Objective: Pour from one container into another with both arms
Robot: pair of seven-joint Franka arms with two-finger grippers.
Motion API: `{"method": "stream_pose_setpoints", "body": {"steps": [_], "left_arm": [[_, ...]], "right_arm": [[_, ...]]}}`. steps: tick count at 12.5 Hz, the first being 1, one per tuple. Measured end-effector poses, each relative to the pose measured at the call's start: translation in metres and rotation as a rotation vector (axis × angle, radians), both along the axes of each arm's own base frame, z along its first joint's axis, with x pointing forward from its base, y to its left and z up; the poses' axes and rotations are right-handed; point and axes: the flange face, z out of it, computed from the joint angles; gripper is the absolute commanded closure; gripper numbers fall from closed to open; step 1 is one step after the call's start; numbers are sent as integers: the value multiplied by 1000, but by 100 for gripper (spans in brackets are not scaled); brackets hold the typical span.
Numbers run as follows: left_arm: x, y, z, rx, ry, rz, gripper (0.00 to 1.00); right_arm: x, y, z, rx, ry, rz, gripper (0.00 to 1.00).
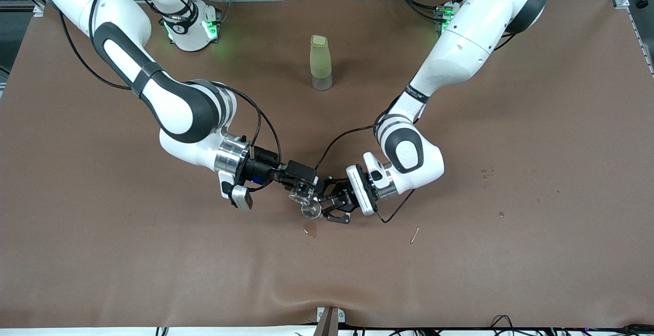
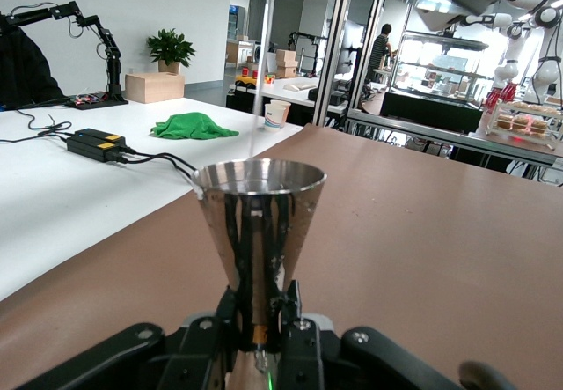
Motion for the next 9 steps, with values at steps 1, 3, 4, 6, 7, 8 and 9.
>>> {"method": "stream_pose_setpoints", "body": {"steps": [1,3,4,6,7,8,9], "left_arm": [[1,1,0,5,-3,1,100],[2,3,-1,14,-8,3,100],[2,3,-1,15,-9,2,100],[2,2,-1,18,-15,0,100],[2,2,-1,20,-20,-2,100],[2,2,-1,22,-25,-3,100],[2,2,-1,24,-30,-4,100]], "right_arm": [[0,0,0,4,12,-2,100],[-1,2,1,13,32,-1,100],[-3,4,2,18,39,1,100],[-4,5,3,26,60,-1,100],[-4,5,4,33,79,-4,100],[-4,6,4,40,97,-5,100],[-5,7,5,45,109,-6,100]]}}
